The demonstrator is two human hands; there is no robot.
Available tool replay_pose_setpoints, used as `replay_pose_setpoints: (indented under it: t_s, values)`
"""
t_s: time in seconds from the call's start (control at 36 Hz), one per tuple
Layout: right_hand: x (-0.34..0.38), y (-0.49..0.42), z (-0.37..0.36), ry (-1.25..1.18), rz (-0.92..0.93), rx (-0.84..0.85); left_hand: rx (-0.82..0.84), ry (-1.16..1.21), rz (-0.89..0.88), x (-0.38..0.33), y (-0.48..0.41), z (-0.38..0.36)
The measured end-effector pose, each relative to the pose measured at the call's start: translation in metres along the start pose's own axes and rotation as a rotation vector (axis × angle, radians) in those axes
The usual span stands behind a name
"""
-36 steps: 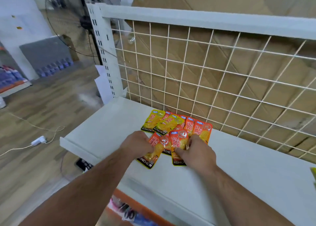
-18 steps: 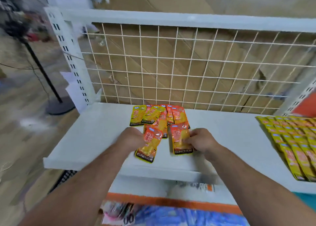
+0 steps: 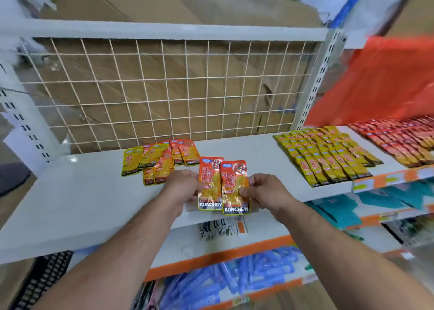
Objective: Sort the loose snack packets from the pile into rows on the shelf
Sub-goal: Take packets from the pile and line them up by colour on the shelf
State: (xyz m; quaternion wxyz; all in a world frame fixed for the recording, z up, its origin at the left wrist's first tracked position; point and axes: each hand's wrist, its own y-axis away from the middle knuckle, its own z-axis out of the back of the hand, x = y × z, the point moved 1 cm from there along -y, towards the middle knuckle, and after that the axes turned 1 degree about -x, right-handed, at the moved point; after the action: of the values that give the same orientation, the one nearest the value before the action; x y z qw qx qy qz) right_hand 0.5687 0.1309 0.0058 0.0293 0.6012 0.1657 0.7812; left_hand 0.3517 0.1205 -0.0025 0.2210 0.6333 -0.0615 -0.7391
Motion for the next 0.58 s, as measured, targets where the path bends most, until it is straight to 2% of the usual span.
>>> replay_pose_setpoints:
  t_s: [0.17,0.31,0.58]
  values:
    - [-0.018,0.03,0.067,-0.001,-0.007,-0.134,0.134,-0.02,-0.039,-0.018,0.024,-0.076]
    - [-0.038,0.055,0.132,-0.077,-0.007,-0.178,0.215,-0.006,-0.038,-0.029,0.049,-0.144]
    - [-0.079,0.106,0.275,-0.065,0.026,-0.241,0.323,0.001,-0.062,-0.047,0.101,-0.306]
